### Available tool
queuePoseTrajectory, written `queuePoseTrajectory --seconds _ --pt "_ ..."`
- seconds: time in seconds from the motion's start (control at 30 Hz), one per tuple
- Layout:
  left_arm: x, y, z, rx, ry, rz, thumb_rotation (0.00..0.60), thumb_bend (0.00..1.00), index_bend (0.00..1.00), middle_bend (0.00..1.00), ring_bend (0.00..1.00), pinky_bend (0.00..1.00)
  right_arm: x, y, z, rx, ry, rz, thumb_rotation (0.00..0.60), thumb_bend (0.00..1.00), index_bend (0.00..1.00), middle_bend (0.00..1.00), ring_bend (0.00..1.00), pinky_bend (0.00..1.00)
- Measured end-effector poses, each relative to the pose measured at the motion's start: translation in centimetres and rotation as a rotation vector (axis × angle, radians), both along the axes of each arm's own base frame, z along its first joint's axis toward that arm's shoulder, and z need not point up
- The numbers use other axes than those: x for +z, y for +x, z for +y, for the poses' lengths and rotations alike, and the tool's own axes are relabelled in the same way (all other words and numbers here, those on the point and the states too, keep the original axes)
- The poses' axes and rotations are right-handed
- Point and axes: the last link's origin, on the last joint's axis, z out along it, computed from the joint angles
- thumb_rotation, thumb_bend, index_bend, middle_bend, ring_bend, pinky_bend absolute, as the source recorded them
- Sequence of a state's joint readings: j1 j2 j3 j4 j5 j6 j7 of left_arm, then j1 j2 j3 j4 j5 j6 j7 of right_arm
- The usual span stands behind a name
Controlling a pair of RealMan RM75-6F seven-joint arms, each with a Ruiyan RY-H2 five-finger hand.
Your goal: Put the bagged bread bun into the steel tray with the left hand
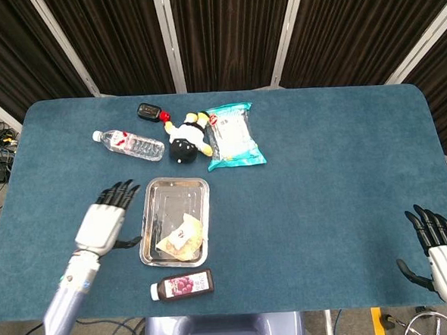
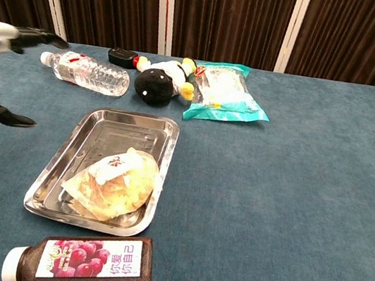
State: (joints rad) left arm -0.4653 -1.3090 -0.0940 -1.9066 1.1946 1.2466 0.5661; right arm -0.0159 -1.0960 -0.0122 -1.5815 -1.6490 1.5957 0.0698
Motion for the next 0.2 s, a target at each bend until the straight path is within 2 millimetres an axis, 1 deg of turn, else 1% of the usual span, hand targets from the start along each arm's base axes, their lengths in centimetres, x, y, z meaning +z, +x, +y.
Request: queuePoseTrajectory --seconds 0.07,0.2 --pt "1.0 -1.1 -0.7 0.014 0.025 -0.014 0.600 0.10 0.00 0.00 0.00 0.08 -0.1 0.0 0.0 0.000 0.003 0.004 0.600 0.30 0.00 0.00 0.00 0.08" --pt "3.4 -4.3 -2.7 0.047 0.089 -0.044 0.600 0.07 0.00 0.00 0.00 0.02 -0.3 0.0 0.0 -0.005 0.007 0.012 0.600 0.30 0.00 0.00 0.00 0.08"
